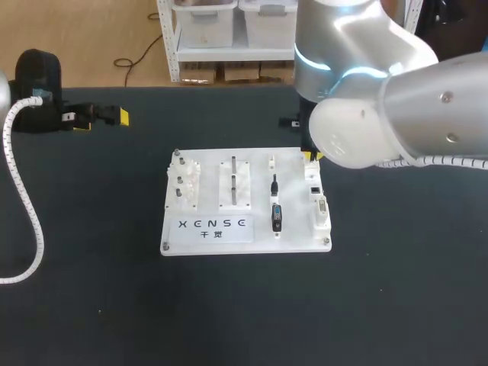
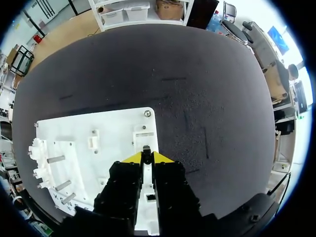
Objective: Insert the USB connector, Ethernet cable, and multi-pin plug into their matching sockets one by one.
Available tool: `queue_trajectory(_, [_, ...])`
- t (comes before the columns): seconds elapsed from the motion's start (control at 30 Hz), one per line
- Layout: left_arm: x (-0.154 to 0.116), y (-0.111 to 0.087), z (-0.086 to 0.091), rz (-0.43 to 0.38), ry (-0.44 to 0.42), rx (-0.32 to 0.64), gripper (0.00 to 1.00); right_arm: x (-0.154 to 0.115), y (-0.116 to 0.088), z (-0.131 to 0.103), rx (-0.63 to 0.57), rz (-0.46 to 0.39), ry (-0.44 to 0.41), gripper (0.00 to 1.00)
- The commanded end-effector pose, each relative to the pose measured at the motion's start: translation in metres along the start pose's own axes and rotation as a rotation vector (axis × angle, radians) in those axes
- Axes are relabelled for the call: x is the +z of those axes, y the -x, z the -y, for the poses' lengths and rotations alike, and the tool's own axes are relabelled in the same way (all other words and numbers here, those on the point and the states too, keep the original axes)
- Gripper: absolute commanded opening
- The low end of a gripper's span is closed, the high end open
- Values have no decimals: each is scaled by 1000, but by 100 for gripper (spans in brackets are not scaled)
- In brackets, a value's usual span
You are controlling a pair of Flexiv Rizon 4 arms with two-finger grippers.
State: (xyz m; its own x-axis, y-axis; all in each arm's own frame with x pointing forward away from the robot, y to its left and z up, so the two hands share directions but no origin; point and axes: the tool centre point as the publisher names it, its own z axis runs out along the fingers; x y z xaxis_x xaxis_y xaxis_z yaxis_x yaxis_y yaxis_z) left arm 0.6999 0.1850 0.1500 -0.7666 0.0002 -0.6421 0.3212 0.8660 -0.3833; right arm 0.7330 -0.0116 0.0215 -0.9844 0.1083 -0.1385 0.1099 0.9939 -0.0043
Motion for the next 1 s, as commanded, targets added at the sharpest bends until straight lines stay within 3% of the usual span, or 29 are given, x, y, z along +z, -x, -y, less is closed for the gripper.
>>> queue_trajectory(0.03, [0,0,0,0,0,0,100,12,1,-1,3,-15,-14,0])
queue_trajectory(0.33, [0,0,0,0,0,0,100,12,1,0,12,-21,-20,0])
queue_trajectory(0.37, [0,0,0,0,0,0,100,9,1,-1,10,-17,-18,11])
queue_trajectory(0.4, [0,0,0,0,0,0,100,6,2,-1,6,-10,-20,31])
queue_trajectory(0.43, [0,0,0,0,0,0,100,3,2,-2,5,-6,-20,96])
queue_trajectory(0.47, [0,0,0,0,0,0,100,-1,2,-3,6,7,-13,100])
queue_trajectory(0.73, [0,0,0,0,0,0,100,-36,-3,-25,-24,57,49,100])
queue_trajectory(1.0, [0,0,0,0,0,0,100,-53,-27,-52,-76,48,97,100])
